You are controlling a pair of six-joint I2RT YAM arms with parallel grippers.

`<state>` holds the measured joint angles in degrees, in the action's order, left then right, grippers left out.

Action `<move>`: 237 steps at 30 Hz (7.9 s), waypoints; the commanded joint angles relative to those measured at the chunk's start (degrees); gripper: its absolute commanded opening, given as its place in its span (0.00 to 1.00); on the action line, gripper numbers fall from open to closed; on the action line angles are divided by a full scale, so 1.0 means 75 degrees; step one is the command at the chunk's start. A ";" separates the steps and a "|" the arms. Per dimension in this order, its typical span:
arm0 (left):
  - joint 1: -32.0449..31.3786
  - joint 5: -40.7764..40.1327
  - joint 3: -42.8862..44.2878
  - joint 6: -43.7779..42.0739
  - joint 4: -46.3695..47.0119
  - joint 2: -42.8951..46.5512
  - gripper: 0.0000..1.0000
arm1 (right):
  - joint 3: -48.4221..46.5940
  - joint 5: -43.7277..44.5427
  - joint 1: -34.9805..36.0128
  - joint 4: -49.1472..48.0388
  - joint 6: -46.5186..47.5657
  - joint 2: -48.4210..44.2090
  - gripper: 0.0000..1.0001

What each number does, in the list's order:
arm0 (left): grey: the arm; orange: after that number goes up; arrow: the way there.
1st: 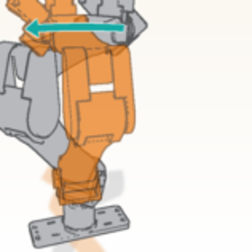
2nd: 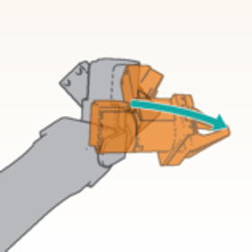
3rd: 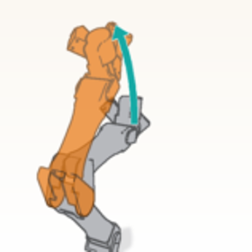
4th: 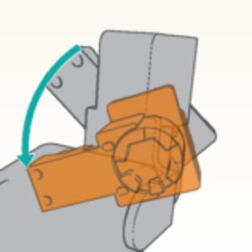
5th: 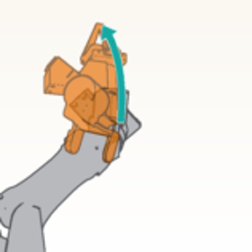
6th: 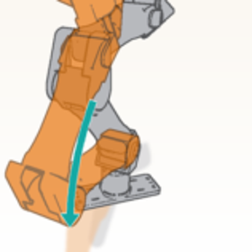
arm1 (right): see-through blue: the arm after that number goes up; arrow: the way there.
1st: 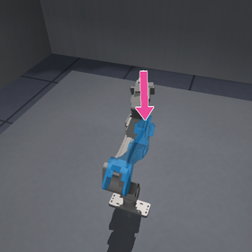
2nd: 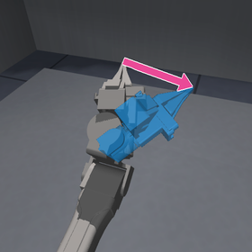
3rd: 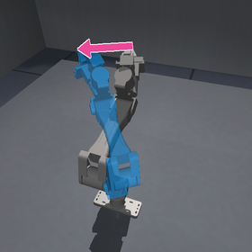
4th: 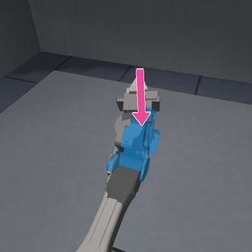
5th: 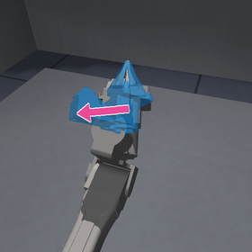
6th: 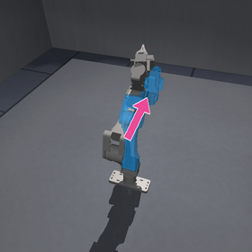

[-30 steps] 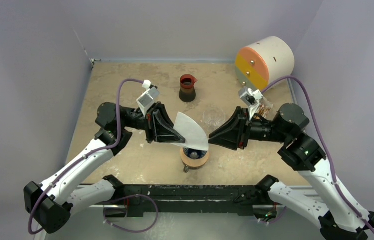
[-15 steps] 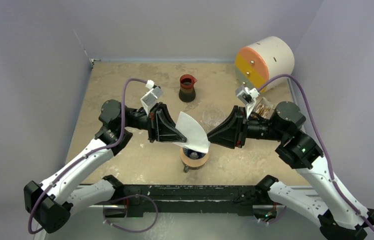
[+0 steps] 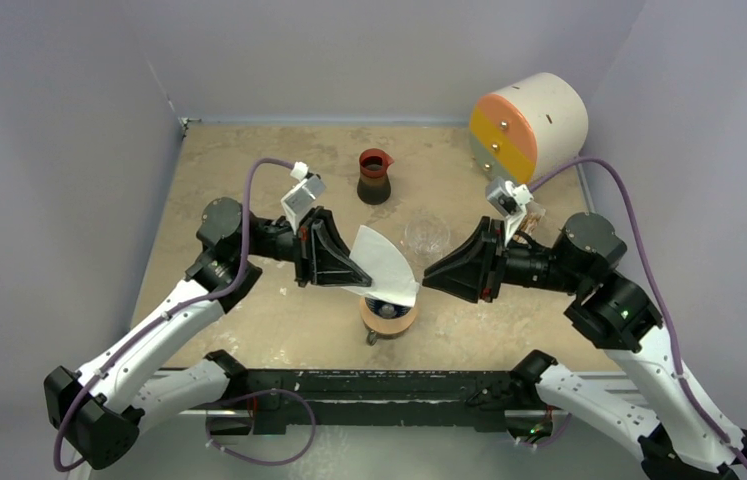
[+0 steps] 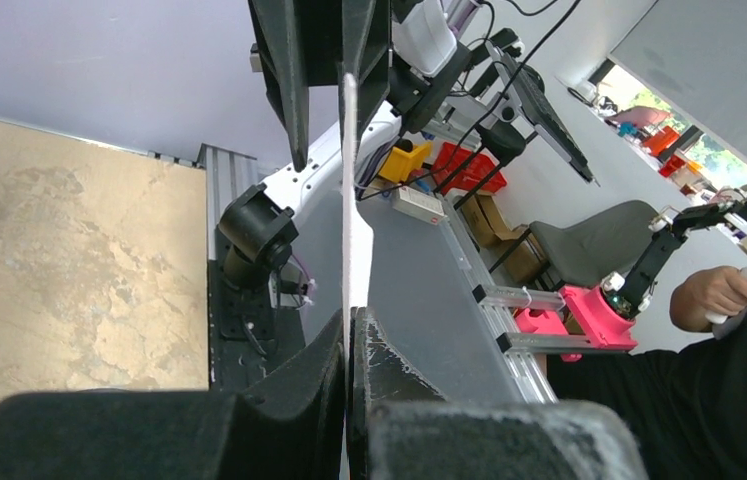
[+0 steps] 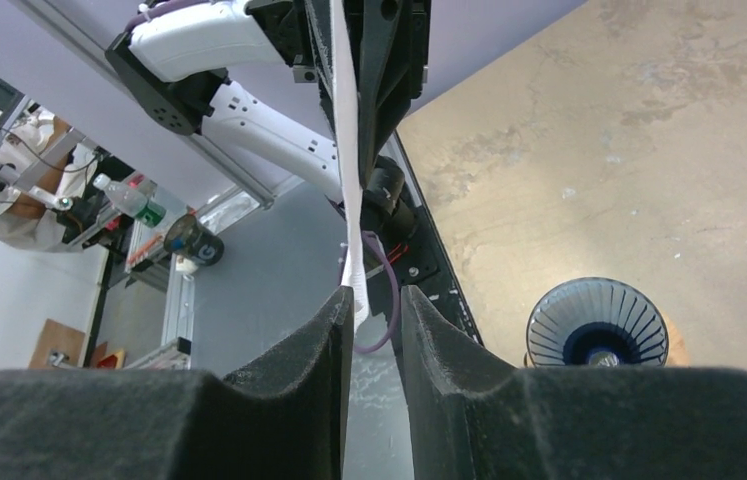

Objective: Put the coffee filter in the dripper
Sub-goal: Place the coffee filter in the coffee dripper.

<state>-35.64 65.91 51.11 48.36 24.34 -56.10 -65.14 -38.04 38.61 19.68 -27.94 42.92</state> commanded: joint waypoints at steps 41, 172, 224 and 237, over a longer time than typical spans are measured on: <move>0.0028 0.0235 0.0287 0.0335 0.1006 0.0050 0.00 | 0.0412 -0.1331 0.0091 -0.1628 -0.0736 0.0033 0.08; 0.0024 -0.1248 0.0153 0.0705 0.1084 0.0406 0.00 | 0.1775 -0.1011 0.0220 -0.4031 -0.1699 -0.0261 0.00; 0.0022 -0.1596 0.0275 -0.1026 -0.1460 0.0684 0.00 | 0.1461 0.0002 0.0341 -0.3991 -0.1667 0.0486 0.08; 0.0027 -0.2998 0.0782 -0.1891 -0.3742 0.0883 0.30 | 0.1110 0.0563 0.0348 -0.2081 -0.0708 0.0234 0.00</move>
<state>-35.64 48.84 53.41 37.54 3.49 -50.43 -52.40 -36.93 40.88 -2.98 -38.24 45.21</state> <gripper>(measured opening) 0.210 0.005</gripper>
